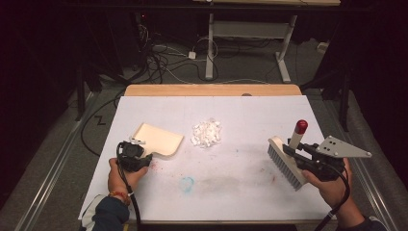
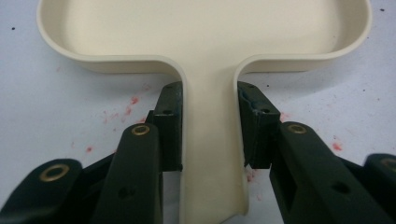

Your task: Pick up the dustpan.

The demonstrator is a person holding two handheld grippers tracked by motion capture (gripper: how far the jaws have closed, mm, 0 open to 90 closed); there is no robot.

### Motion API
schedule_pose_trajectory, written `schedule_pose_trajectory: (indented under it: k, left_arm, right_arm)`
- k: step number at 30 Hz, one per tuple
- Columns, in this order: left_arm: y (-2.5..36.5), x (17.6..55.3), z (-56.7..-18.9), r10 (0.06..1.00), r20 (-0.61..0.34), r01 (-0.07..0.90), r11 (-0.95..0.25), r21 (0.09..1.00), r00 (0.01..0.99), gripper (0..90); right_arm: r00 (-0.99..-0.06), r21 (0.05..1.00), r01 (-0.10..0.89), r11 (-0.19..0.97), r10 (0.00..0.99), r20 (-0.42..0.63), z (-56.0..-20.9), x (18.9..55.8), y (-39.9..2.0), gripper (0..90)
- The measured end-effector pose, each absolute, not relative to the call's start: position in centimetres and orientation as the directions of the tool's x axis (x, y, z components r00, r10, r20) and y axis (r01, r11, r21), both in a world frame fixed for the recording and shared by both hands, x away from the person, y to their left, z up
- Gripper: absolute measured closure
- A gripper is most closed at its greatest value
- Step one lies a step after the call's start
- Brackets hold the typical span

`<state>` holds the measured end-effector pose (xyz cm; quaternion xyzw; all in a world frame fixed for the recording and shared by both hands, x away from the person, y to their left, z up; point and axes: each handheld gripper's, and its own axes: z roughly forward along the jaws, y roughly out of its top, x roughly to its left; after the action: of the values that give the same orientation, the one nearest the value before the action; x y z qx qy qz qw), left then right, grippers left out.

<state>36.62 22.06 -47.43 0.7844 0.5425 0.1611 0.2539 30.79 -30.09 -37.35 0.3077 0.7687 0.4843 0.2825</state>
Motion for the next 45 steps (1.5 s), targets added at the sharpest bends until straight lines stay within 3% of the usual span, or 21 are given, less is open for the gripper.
schedule_pose_trajectory:
  k: [13,25,32,45]
  left_arm:
    - [22.5,37.1,-45.5,0.897,0.041,0.740,-0.387,0.550,0.439,64.1]
    - [22.2,32.8,-44.5,0.831,0.022,0.709,-0.488,0.509,0.556,64.1]
    - [20.1,30.9,-44.2,0.753,0.035,0.645,-0.586,0.491,0.657,64.0]
    - [19.7,31.0,-44.9,0.736,0.015,0.637,-0.596,0.489,0.677,63.9]
  right_arm:
    - [-0.653,0.920,0.212,0.328,0.748,-0.117,-37.4,31.0,-30.5,71.0]
    - [-0.659,0.927,0.188,0.323,0.741,-0.125,-37.1,30.8,-31.2,71.0]
    - [-0.657,0.926,0.201,0.320,0.745,-0.115,-37.3,31.2,-31.3,71.0]
    - [-0.665,0.920,0.206,0.332,0.737,-0.117,-37.4,31.4,-31.0,71.1]
